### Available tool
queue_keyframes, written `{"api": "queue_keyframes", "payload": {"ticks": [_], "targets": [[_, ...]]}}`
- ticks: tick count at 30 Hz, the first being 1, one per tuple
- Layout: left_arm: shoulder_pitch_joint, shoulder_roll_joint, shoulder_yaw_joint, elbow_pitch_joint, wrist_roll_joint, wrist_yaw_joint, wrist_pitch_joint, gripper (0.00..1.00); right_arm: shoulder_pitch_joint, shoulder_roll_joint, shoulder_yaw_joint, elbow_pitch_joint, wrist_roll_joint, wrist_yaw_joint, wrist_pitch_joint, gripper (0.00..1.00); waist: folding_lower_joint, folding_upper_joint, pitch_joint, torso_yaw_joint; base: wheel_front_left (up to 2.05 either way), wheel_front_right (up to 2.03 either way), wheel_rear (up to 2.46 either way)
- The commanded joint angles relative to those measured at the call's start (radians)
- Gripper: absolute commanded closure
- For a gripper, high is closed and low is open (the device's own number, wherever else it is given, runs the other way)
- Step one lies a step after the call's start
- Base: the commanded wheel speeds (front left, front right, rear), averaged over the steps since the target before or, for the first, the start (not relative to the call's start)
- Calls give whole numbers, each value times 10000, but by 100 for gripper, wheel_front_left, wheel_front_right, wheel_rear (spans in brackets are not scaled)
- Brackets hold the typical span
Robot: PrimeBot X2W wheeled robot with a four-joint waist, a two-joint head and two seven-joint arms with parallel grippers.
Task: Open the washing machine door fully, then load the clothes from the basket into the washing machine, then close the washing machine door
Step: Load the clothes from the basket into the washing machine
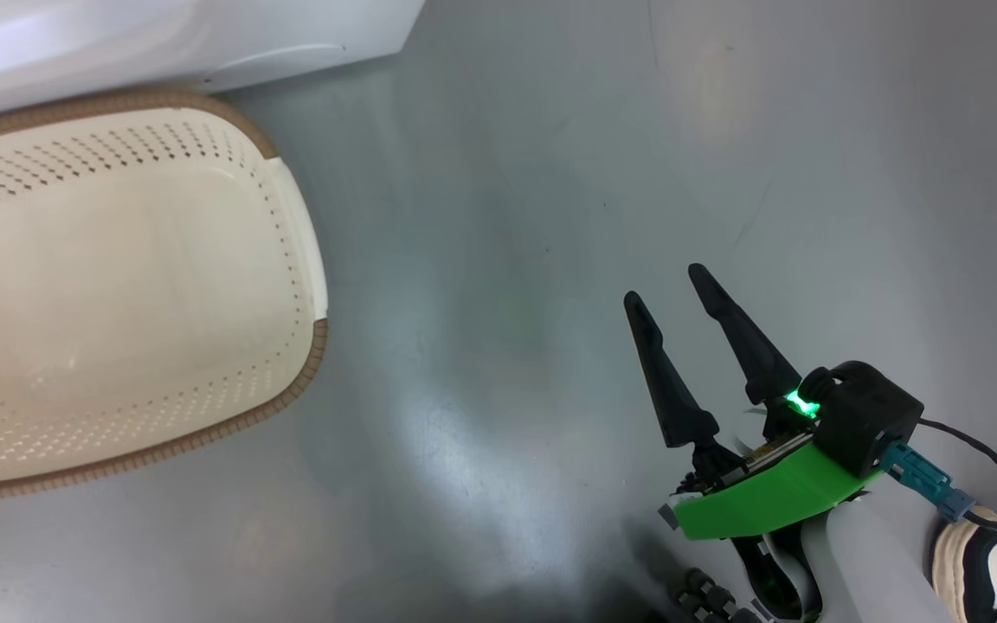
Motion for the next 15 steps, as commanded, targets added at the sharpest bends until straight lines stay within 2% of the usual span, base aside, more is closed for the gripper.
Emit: {"api": "queue_keyframes", "payload": {"ticks": [1, 15], "targets": [[192, 296, 15, -164, -131, 99, -71, 0, 96, 11, 159, -188, 2, 16, -46, 0, 0, -1, -137, 70, 0, 0, 0], [1477, -134, 172, -631, -541, 185, -219, 0, -47, 11, -133, -137, -176, 16, -46, 0, 0, -1, -902, 529, 0, 0, 0]]}}
